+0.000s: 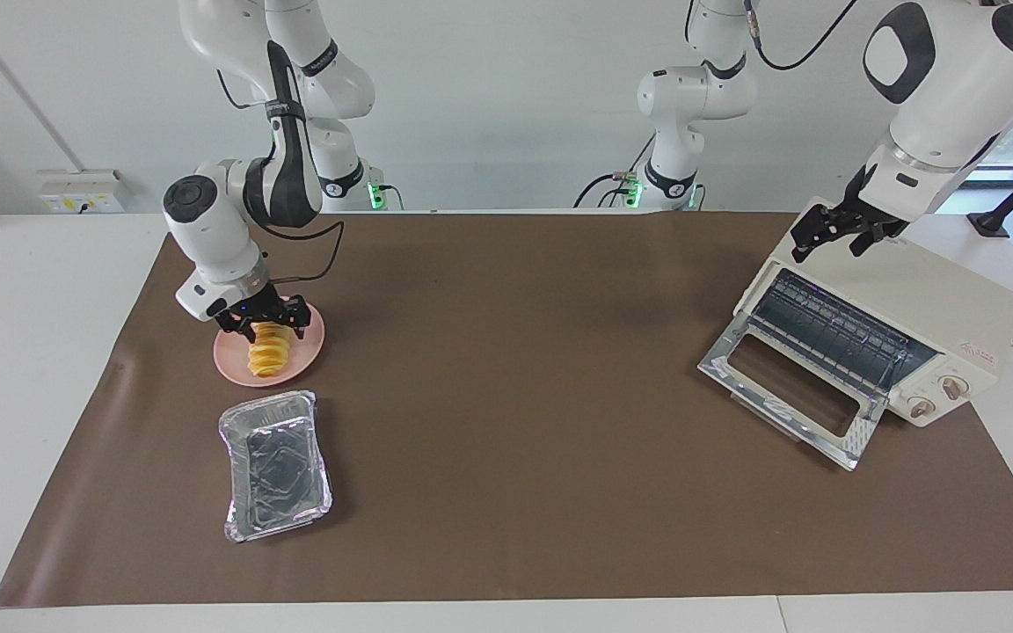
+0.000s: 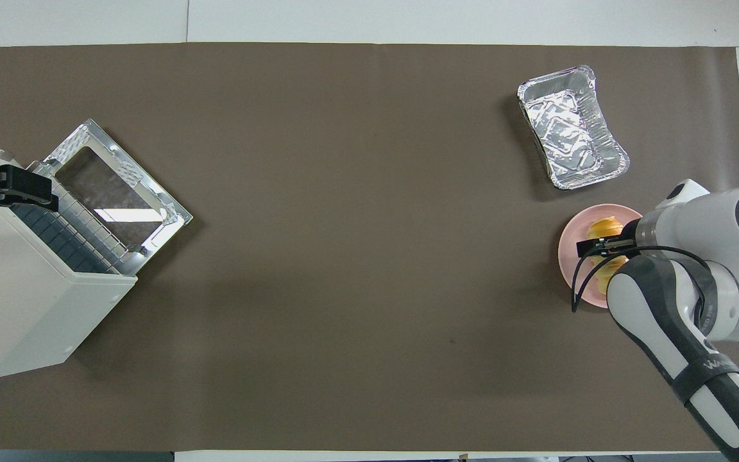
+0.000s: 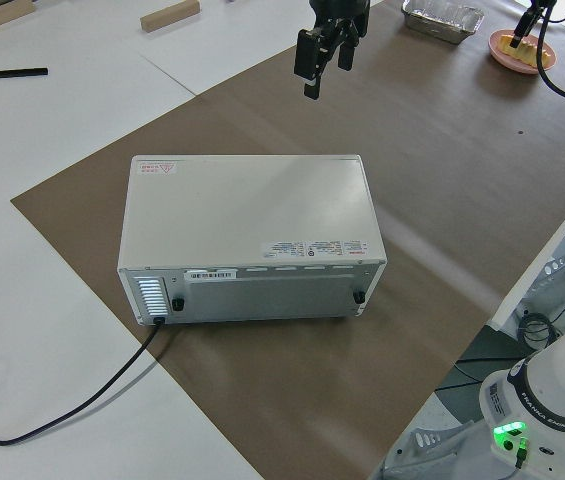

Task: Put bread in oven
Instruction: 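Grasp the bread roll with the right gripper and lift it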

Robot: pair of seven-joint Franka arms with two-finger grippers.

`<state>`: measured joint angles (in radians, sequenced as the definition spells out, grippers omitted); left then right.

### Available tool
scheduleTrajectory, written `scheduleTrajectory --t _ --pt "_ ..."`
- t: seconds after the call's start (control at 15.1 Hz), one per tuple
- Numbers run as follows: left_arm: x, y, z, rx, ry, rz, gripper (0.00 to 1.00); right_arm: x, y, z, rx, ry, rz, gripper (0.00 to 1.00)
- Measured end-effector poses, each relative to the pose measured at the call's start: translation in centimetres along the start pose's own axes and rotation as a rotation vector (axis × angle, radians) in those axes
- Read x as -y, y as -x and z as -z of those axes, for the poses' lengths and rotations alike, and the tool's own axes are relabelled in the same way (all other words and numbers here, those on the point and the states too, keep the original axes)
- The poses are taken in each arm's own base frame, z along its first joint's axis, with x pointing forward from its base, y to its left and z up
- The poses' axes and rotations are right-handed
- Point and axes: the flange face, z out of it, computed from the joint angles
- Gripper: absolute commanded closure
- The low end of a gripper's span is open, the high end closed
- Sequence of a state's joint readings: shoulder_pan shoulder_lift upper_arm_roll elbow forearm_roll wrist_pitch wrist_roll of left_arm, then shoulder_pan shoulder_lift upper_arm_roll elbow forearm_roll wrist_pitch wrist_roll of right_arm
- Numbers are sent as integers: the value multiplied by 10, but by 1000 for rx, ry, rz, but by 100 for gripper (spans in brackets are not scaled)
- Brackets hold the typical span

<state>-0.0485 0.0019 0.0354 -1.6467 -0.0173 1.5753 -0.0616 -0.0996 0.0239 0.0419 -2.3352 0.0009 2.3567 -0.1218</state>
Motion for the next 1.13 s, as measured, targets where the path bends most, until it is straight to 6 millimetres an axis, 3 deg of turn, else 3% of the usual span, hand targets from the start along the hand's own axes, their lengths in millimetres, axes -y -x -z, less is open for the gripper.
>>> scheduleTrajectory --t 0.27,0.6,0.66,0.93,1.13 --pt "0 0 0 0 0 0 0 0 8 -14 -48 6 -2 28" --pt "0 0 0 0 0 0 0 -13 10 -14 -52 8 -10 80" --pt "0 0 0 0 0 0 0 -15 10 -13 -54 8 -11 84" --pt "0 0 0 0 0 0 0 -17 3 -1 -38 6 -13 84" --pt "0 0 0 0 0 0 0 -21 -17 43 15 -2 -13 83"
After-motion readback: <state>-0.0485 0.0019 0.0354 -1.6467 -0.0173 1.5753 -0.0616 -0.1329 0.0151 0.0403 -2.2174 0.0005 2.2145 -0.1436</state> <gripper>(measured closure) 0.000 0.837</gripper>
